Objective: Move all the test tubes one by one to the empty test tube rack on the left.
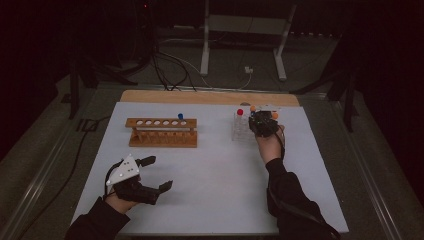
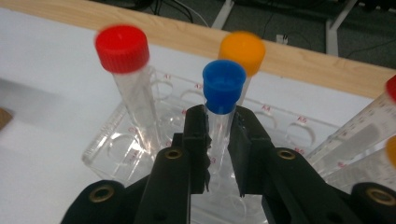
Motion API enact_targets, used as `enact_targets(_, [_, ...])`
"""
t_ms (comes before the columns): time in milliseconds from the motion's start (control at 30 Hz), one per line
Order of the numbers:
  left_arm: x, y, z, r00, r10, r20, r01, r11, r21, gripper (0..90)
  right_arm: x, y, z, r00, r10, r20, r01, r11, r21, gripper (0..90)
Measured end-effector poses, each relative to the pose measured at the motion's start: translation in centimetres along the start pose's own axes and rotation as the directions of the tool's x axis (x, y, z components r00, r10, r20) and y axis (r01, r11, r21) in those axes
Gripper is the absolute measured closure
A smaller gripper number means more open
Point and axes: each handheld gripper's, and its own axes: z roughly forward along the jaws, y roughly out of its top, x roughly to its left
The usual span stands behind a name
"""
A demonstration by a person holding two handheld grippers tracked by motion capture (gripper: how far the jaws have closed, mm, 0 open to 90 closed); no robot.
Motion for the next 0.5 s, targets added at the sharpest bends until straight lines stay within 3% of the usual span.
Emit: enact_targets(500, [-0.1, 0.2, 0.1, 0.9999, 0.003, 0.014, -0.003, 1.0000, 0.007, 2.6, -0.2, 2.1, -4.1, 0.9991, -0.042, -0.008, 0.041, 0.994, -0.099, 77.5])
